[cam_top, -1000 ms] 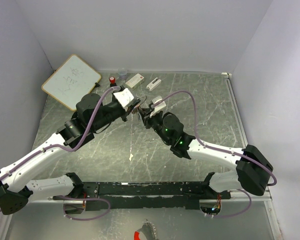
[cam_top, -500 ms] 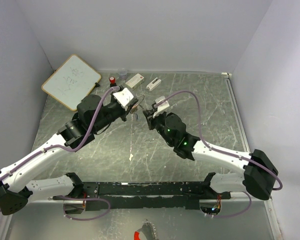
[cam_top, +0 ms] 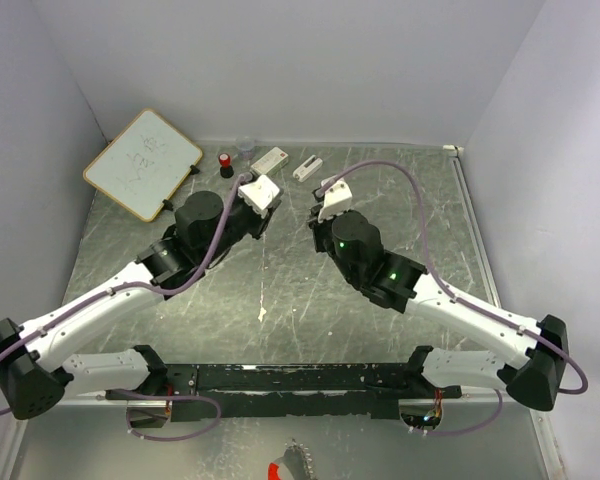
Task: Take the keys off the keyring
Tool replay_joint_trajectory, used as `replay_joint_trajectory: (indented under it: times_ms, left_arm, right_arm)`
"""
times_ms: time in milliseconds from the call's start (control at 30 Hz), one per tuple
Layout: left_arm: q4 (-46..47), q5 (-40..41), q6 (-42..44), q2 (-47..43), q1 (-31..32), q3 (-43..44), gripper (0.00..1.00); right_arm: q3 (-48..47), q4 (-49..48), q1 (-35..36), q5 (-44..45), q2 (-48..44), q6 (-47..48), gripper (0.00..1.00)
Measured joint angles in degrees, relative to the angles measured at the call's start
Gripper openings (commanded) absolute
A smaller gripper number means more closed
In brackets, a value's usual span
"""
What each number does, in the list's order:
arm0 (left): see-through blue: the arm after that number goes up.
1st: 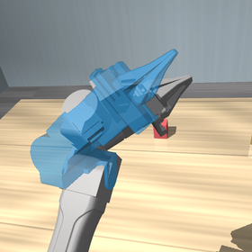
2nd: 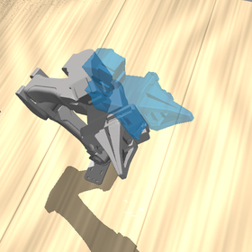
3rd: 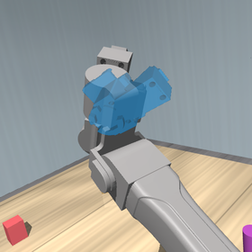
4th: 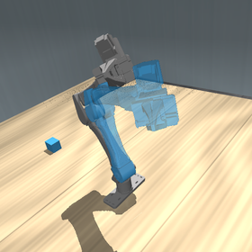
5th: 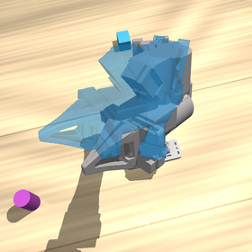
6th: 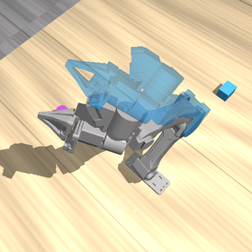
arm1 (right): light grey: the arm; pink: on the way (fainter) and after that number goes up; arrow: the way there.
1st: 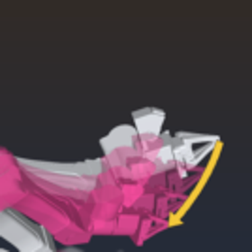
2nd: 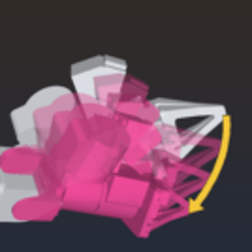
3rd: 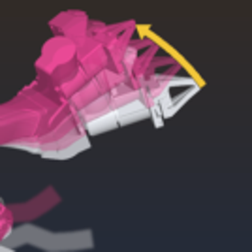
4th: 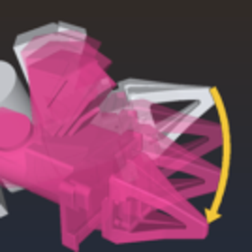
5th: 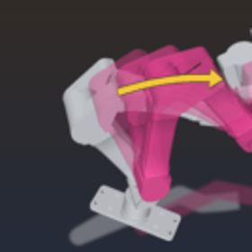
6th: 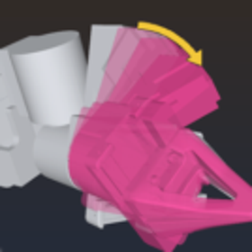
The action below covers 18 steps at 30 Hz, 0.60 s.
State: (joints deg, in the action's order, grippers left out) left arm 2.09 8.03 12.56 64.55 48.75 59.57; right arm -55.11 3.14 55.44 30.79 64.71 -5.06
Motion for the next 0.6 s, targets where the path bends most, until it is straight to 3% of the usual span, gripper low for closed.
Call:
replay_joint_trajectory:
  times_ms: [367,600]
  left_arm:
    - [8.9,0.9,-1.01,3.34,0.02,-6.34,0.47]
    - [14.93,0.44,-2.12,2.4,0.04,-10.23,0.47]
  right_arm:
    - [-9.29,14.53,5.05,8.74,1.11,0.96,0.0]
    - [-17.77,24.04,6.84,6.47,4.55,0.15,0.0]
